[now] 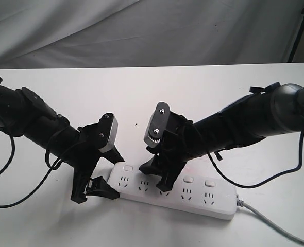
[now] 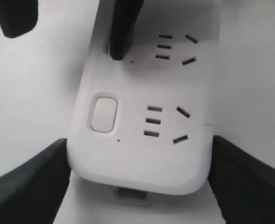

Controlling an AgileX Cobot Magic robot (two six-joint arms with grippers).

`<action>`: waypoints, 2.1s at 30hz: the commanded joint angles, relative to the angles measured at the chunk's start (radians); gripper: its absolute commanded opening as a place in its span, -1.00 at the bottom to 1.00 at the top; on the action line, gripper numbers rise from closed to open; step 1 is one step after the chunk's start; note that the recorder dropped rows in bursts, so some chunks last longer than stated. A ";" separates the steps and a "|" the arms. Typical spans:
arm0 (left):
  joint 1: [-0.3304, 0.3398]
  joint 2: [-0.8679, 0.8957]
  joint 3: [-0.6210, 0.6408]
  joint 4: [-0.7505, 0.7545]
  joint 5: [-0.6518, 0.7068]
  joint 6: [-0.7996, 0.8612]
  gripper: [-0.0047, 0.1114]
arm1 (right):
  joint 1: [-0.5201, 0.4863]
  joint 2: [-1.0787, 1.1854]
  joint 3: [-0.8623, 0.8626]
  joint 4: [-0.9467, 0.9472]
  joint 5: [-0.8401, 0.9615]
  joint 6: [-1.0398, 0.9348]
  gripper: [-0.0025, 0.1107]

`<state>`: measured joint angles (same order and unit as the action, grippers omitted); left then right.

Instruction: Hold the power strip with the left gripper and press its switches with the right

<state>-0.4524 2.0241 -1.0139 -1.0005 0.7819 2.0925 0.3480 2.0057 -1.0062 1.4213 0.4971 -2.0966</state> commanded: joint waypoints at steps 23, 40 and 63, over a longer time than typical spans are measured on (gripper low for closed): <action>-0.006 0.001 -0.003 -0.012 0.000 0.000 0.32 | -0.048 -0.131 0.102 -0.080 -0.025 0.033 -0.05; -0.006 0.001 -0.003 -0.012 0.000 0.000 0.32 | -0.048 -0.129 0.102 -0.094 -0.078 0.033 -0.05; -0.006 0.001 -0.003 -0.012 0.000 0.000 0.32 | -0.048 -0.091 0.102 -0.181 -0.087 0.072 -0.05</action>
<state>-0.4524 2.0241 -1.0139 -1.0005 0.7819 2.0925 0.3063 1.9038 -0.9102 1.2938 0.4288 -2.0327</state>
